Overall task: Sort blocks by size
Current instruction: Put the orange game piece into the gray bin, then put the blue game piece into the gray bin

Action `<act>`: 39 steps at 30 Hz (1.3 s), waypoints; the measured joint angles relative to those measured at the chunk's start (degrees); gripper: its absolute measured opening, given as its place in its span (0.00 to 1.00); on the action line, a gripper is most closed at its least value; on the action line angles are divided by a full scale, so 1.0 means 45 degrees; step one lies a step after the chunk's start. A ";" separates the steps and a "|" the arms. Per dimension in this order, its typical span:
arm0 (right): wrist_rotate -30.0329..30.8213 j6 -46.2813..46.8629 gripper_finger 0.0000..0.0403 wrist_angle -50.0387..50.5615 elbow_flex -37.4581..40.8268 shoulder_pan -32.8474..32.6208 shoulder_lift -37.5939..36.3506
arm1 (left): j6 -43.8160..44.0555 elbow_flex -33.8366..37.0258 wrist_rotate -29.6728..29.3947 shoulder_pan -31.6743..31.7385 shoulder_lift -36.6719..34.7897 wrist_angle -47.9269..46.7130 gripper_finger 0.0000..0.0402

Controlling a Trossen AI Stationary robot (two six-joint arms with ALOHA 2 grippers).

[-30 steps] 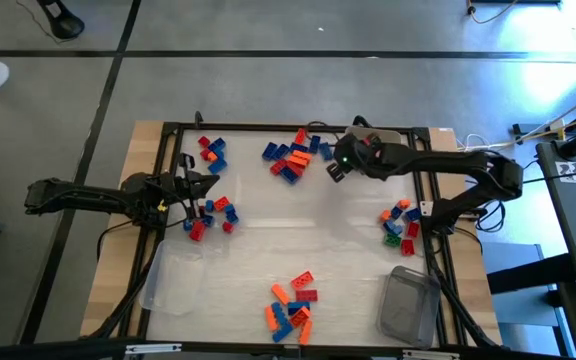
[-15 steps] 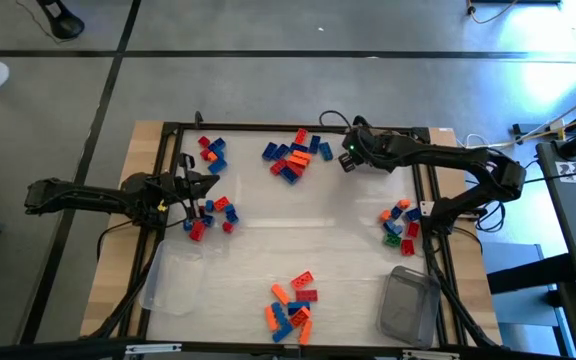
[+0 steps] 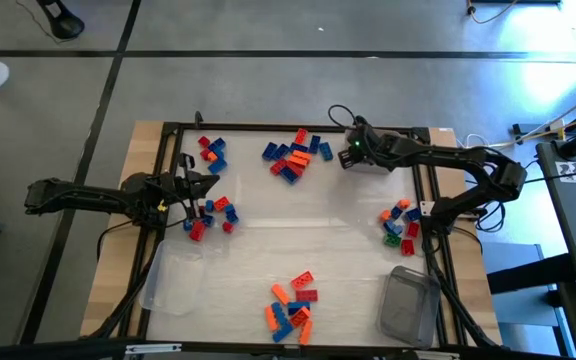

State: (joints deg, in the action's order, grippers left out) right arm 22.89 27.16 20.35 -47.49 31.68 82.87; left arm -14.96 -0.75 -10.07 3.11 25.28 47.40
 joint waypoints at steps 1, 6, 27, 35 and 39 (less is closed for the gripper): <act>-0.0004 0.0014 0.43 -0.0112 0.0046 0.0000 0.0001 | 0.0002 0.0000 0.0002 -0.0002 -0.0005 0.0000 0.00; 0.0070 0.0261 0.46 -0.0315 0.0091 0.0000 0.0159 | 0.0000 0.0001 0.0000 -0.0004 -0.0005 0.0000 0.00; 0.0136 -0.1178 0.65 -0.0564 -0.1455 -0.0520 0.0535 | 0.0005 0.0000 0.0000 0.0000 -0.0005 0.0004 0.00; -0.0344 -0.1945 0.69 -0.1070 -0.1906 -0.1339 0.0535 | 0.0003 0.0000 0.0000 -0.0002 -0.0001 0.0003 0.00; -0.0357 -0.2210 0.67 -0.1601 -0.1927 -0.1698 0.0584 | 0.0000 0.0000 0.0000 0.0000 0.0000 0.0005 0.00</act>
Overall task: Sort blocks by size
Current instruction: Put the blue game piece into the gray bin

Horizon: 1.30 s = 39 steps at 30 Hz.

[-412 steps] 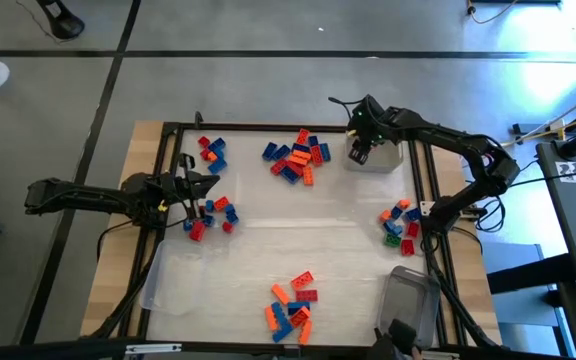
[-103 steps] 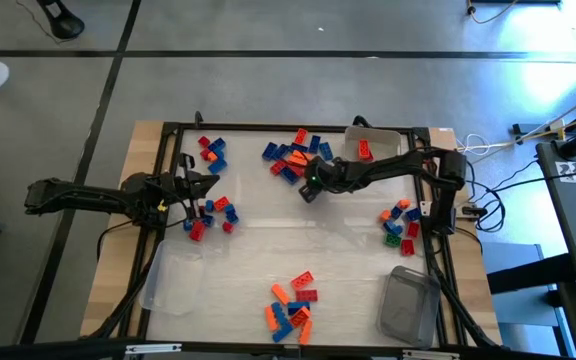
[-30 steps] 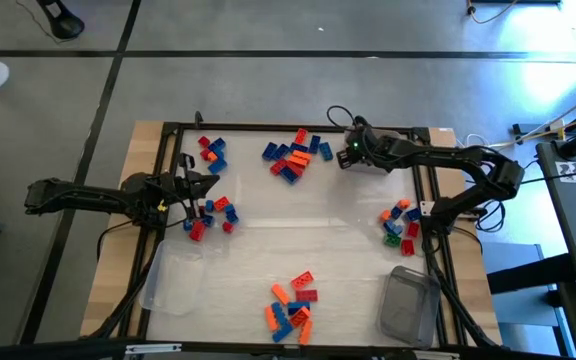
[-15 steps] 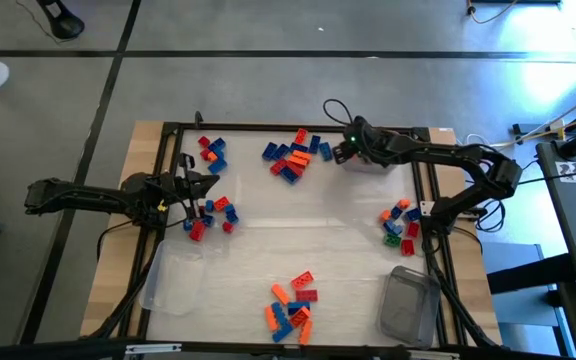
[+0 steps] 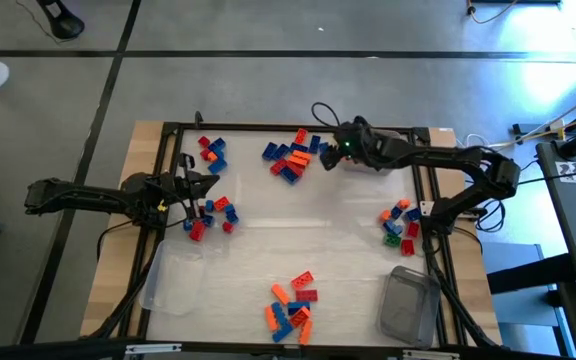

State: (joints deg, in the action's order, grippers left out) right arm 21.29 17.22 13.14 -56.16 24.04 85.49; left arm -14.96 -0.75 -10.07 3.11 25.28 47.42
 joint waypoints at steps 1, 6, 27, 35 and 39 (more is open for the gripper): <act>-0.0015 -0.0158 0.67 -0.0177 0.0000 -0.0089 0.0000 | 0.0000 0.0000 0.0003 -0.0001 -0.0002 0.0000 0.00; -0.0201 -0.0697 0.67 -0.1056 0.0000 -0.0432 -0.0005 | 0.0000 0.0000 0.0000 -0.0002 0.0000 0.0000 0.00; -0.0981 -0.2599 0.67 -0.0912 -0.1778 -0.0419 0.2120 | -0.0108 0.0000 0.0000 0.0001 0.0000 0.0092 0.00; 0.0680 -0.2493 0.67 0.2358 -0.4623 -0.0417 0.4062 | -0.0107 0.0000 0.0001 0.0001 0.0000 0.0043 0.00; 0.0796 -0.2296 0.67 0.3062 -0.5383 -0.0277 0.4801 | -0.0107 0.0000 0.0004 0.0001 0.0000 0.0045 0.00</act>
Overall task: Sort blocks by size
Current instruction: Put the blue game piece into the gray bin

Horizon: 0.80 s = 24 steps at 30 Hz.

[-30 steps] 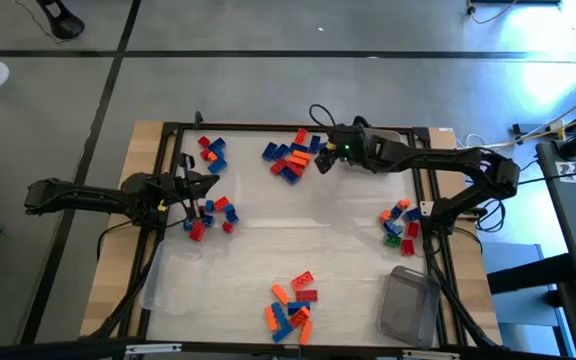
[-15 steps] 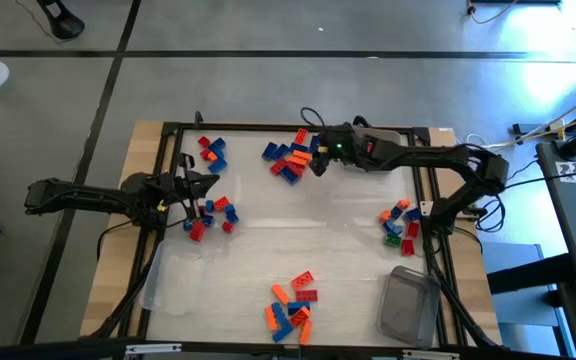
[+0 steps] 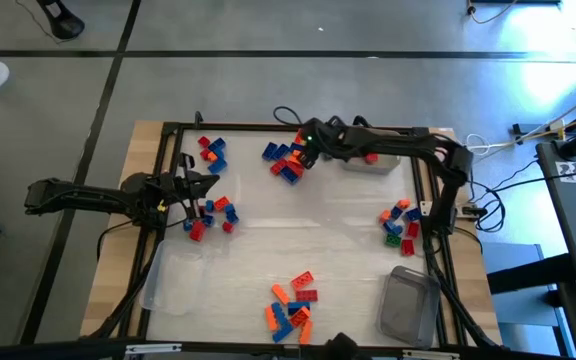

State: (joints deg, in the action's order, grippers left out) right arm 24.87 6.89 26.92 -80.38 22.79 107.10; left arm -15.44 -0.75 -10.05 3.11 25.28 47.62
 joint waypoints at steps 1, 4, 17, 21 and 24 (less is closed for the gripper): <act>-0.0005 0.0086 0.67 0.0231 -0.0113 0.0093 0.0136 | 0.0000 0.0000 0.0000 0.0000 -0.0005 0.0003 0.00; -0.0112 0.0409 0.67 0.0671 -0.0281 0.0373 0.0513 | 0.0000 0.0000 0.0000 -0.0004 0.0000 -0.0002 0.00; -0.1323 0.1155 0.67 0.1399 -0.0271 0.1726 0.1304 | 0.0005 0.0000 -0.0004 -0.0003 0.0000 0.0037 0.00; -0.1663 0.1192 0.67 0.1338 -0.0271 0.1781 0.1582 | 0.0005 0.0001 -0.0003 0.0000 0.0000 0.0003 0.00; -0.1676 0.1187 0.67 0.1366 -0.0271 0.1781 0.1842 | 0.0005 0.0000 -0.0004 0.0000 0.0000 -0.0002 0.00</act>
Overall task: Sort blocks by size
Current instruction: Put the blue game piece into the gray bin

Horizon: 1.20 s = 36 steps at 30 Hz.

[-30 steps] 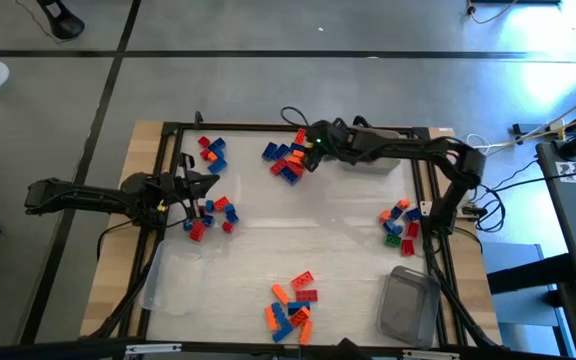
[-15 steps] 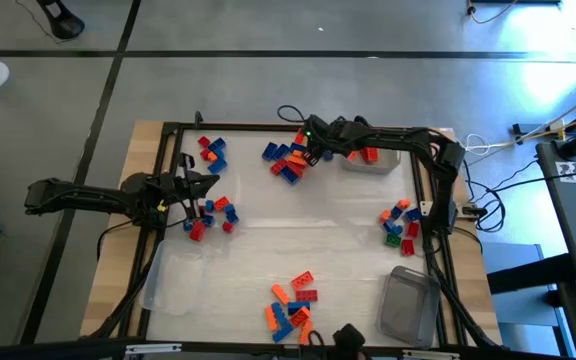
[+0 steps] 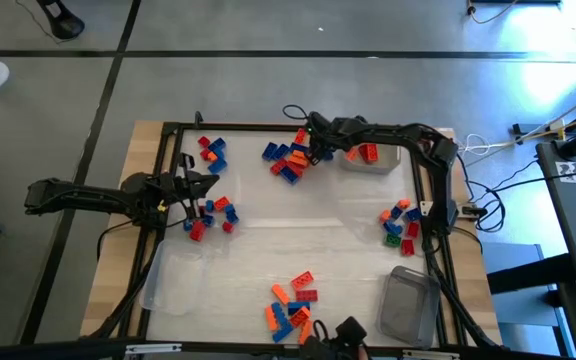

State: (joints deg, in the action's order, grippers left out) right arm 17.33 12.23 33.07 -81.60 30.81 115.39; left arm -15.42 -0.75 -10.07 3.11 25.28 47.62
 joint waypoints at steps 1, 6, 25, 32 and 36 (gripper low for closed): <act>-0.0048 0.0005 0.67 0.0002 0.0000 0.0000 0.0086 | 0.0000 0.0000 0.0000 0.0000 -0.0005 0.0005 0.00; -0.0106 0.0013 0.67 0.0084 0.0000 -0.0005 0.0503 | 0.0000 0.0000 0.0003 -0.0003 0.0000 0.0000 0.00; -0.1318 0.0272 0.66 0.0887 0.0010 -0.0005 0.0516 | 0.0000 0.0000 0.0005 -0.0001 -0.0004 0.0000 0.00; -0.1435 0.0225 0.49 0.0883 0.0010 -0.0005 0.0516 | 0.0000 0.0000 0.0002 -0.0001 -0.0002 0.0000 0.00; -0.1364 0.0180 0.38 0.0872 0.0010 -0.0005 0.0511 | 0.0000 0.0000 0.0004 -0.0004 -0.0001 0.0000 0.00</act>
State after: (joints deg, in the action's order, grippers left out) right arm 11.19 13.04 36.99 -81.56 30.79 117.69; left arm -15.42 -0.75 -10.05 3.10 25.27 47.62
